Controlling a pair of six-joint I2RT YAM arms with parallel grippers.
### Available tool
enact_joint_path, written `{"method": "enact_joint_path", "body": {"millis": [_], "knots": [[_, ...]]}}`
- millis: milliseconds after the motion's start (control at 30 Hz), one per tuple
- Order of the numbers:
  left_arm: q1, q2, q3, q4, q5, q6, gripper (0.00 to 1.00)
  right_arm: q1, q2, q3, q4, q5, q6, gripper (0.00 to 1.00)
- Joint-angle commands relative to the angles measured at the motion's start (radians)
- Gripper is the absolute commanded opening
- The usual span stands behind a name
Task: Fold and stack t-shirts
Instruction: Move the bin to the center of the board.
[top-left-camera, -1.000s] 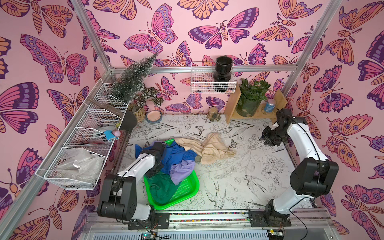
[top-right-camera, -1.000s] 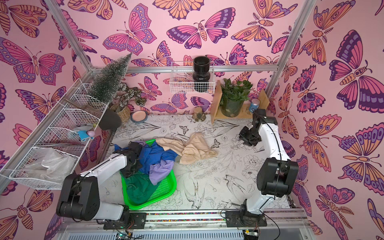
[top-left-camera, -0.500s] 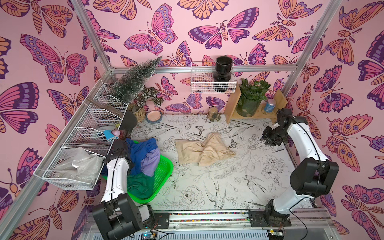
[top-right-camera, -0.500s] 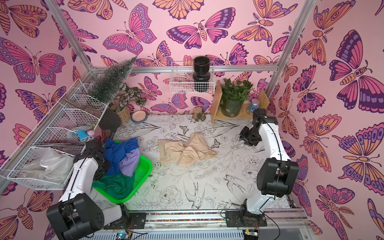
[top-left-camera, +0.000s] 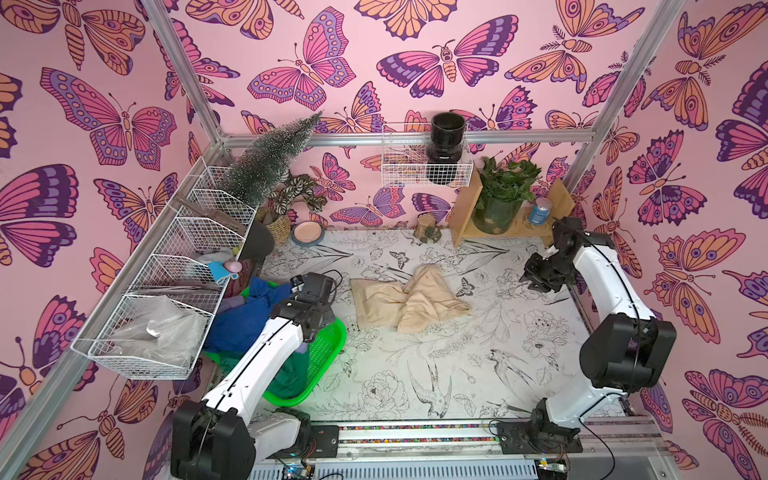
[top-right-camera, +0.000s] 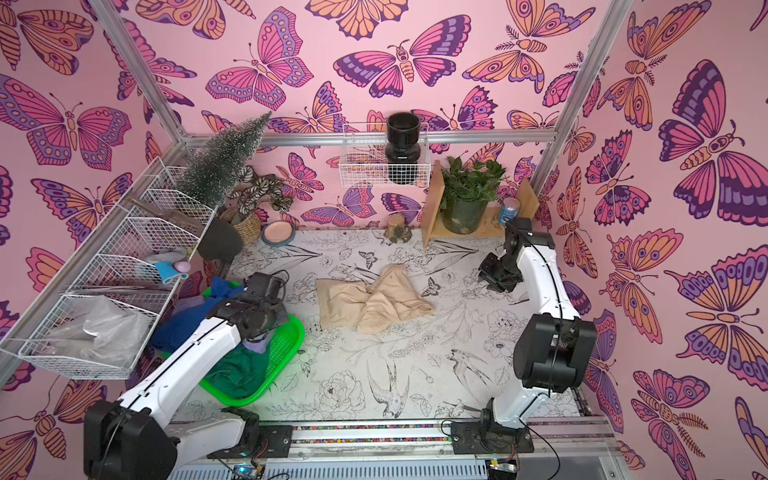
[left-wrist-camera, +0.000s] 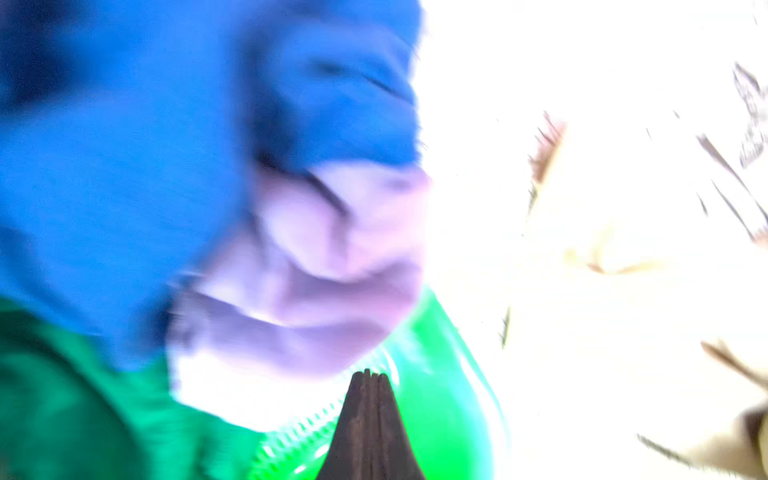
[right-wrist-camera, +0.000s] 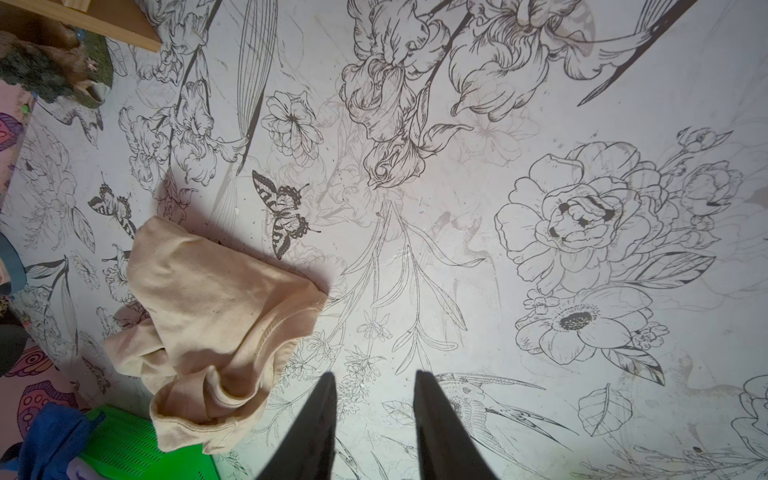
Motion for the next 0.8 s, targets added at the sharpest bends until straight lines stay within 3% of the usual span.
{"method": "enact_joint_path", "body": {"millis": [0, 167, 433, 600, 767], "knots": [[-0.1, 0.079, -0.031, 0.044, 0.082, -0.041, 0.0, 0.006, 0.014, 0.018, -0.029, 0.0, -0.002, 0.35], [-0.235, 0.167, -0.044, 0.05, 0.163, -0.063, 0.0, 0.006, 0.019, 0.022, -0.037, 0.012, -0.006, 0.35], [-0.219, 0.283, -0.029, 0.05, 0.004, -0.092, 0.0, 0.006, 0.012, 0.021, -0.04, 0.019, -0.009, 0.35], [-0.066, 0.388, 0.031, 0.051, -0.059, -0.048, 0.0, 0.006, 0.006, 0.019, -0.041, 0.014, -0.011, 0.34], [0.169, 0.424, 0.042, 0.056, -0.083, -0.042, 0.0, 0.006, -0.022, 0.009, -0.037, 0.036, -0.013, 0.34]]}}
